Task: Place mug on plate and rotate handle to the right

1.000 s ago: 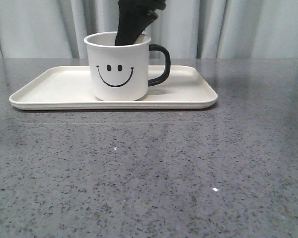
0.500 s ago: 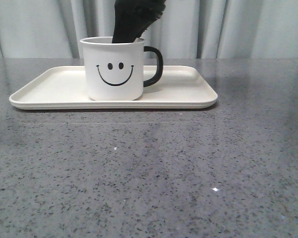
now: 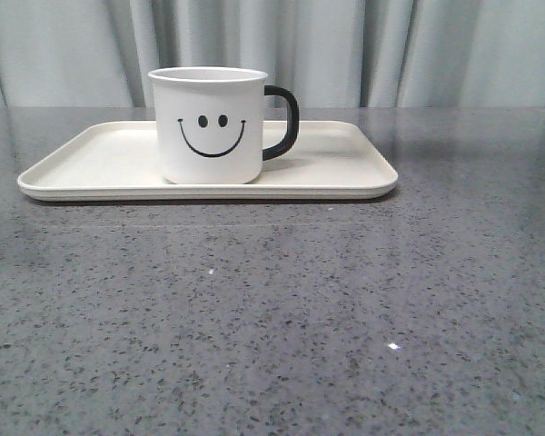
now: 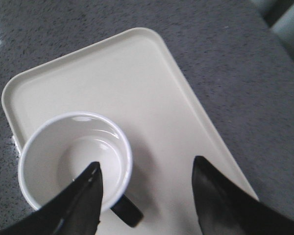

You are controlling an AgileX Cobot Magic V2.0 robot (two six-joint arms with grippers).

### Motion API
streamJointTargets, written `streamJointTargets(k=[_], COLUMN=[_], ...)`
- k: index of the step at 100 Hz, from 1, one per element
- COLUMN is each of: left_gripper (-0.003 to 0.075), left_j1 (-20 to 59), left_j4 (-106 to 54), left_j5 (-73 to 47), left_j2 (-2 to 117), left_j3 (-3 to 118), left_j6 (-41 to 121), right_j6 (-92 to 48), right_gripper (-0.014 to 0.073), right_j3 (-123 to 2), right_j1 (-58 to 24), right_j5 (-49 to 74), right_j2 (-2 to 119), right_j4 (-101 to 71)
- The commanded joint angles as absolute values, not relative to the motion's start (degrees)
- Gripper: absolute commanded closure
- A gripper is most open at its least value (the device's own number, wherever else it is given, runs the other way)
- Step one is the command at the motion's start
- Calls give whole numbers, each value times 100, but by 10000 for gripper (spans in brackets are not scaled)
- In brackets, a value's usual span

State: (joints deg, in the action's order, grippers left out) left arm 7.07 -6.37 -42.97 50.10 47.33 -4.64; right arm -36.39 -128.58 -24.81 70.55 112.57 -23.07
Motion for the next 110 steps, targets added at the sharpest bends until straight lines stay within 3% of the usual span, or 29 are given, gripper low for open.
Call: streamJointTargets(k=[1, 30, 77, 110], left_gripper=[155, 155, 155, 155], left_j1=[702, 702, 702, 702], left_j4=[-662, -662, -662, -662], left_j5=[-3901, -3897, -3888, -3888], left_j2=[4990, 4990, 4990, 4990], left_j3=[4898, 4898, 4898, 4898], left_j6=[-492, -492, -492, -492], right_j6=[-3400, -3328, -2867, -2609], right_gripper=[172, 172, 176, 176], right_j3=[-12979, -11595, -7451, -5233], right_j1=[-2231, -1451, -429, -28], right_j5=[6747, 6246, 4448, 3218], right_j2=[10580, 9135, 6643, 5100], right_j4=[-2315, -2131, -1895, -1895])
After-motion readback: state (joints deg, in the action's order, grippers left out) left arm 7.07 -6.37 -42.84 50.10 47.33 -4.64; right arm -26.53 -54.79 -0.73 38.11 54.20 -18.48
